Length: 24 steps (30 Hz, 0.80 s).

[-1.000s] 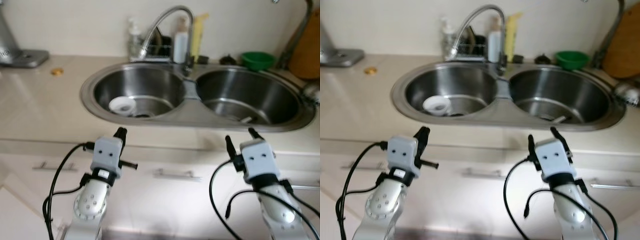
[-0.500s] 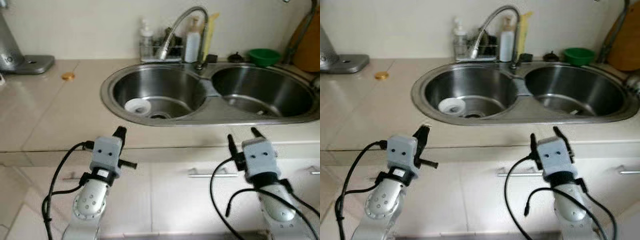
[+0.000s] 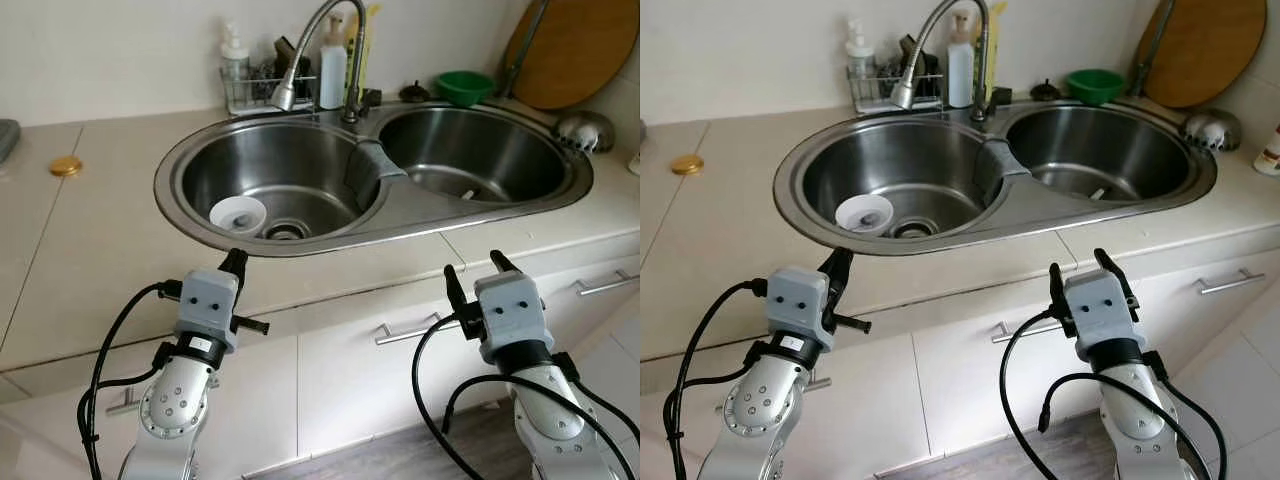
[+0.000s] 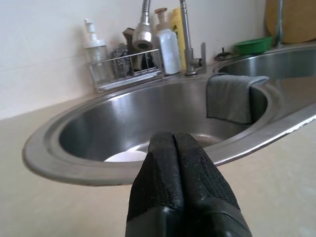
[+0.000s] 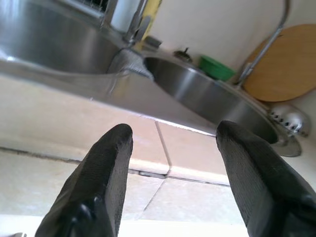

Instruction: Kitchen organization

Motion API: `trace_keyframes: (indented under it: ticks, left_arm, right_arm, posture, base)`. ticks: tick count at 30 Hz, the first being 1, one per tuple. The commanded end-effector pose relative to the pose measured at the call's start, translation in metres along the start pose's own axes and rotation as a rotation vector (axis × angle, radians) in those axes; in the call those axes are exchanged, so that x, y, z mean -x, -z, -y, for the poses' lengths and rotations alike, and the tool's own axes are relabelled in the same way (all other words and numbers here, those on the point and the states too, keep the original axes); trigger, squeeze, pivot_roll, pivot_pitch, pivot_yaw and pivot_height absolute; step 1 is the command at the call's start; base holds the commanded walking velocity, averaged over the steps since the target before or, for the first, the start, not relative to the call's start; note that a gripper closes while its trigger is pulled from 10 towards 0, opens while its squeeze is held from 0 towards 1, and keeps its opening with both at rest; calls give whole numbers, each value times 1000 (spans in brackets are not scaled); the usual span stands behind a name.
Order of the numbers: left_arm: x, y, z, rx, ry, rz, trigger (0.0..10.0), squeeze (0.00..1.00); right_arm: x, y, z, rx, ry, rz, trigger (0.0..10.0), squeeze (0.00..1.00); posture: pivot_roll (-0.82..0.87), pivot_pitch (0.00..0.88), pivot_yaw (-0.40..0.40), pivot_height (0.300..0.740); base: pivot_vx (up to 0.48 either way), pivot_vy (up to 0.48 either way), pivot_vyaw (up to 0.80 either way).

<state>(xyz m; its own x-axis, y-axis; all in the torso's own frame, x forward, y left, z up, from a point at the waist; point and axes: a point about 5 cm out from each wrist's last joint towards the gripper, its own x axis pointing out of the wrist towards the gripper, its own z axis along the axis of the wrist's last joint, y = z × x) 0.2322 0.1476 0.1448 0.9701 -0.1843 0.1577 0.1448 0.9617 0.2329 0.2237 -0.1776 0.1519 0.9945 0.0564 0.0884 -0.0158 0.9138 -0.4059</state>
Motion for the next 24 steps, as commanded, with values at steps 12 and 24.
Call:
trace_keyframes:
  ticks: [12, 24]
  left_arm:
    - [-2, -8, 0, -55, 19, 71, 10000, 0]
    - [-2, -7, 1, -39, 25, 92, 10000, 0]
  right_arm:
    - [-1, -4, 2, -5, 5, 20, 10000, 0]
    - [-1, -4, 11, -9, 61, 19, 10000, 0]
  posture:
    - [58, 0, -21, 740]
    - [53, 0, -17, 740]
  base:
    - [0, -31, -600]
    - [0, -341, -800]
